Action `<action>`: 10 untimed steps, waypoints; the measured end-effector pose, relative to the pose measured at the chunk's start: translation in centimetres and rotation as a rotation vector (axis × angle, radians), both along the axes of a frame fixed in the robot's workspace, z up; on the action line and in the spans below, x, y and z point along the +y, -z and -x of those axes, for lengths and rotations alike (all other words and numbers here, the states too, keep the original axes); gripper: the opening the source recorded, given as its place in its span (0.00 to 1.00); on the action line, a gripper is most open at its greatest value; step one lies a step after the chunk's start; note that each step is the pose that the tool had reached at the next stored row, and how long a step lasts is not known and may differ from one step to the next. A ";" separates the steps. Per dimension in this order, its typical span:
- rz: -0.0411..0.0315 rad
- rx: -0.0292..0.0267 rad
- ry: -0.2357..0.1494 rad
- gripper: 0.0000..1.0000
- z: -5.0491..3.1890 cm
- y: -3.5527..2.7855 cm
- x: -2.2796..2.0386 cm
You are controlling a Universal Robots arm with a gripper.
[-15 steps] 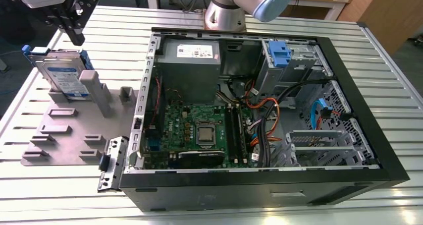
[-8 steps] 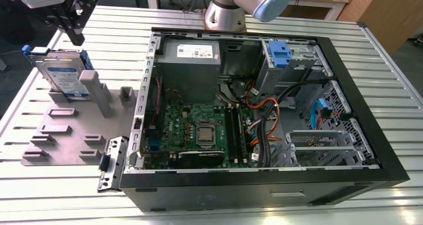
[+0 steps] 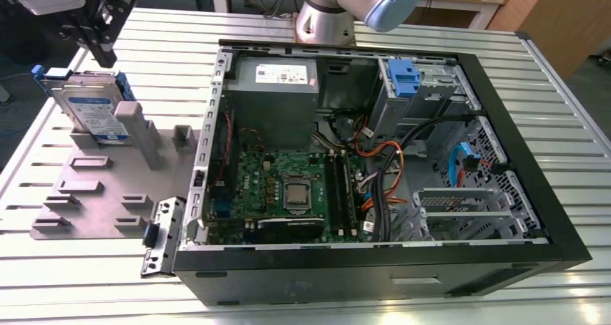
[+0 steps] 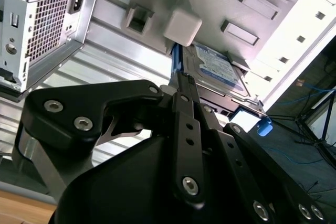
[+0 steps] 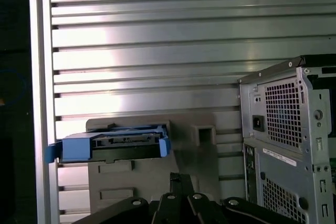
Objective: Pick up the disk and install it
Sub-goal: 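Reach for the disk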
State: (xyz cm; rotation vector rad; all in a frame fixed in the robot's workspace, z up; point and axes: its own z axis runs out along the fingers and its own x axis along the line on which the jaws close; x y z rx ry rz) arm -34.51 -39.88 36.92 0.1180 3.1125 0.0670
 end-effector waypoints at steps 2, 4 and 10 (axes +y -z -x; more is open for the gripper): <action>0.0002 0.0000 0.000 0.11 0.42 0.16 0.01; 0.0005 0.0001 0.000 0.11 0.88 0.29 0.04; 0.0026 0.0003 0.000 0.11 2.94 1.02 0.46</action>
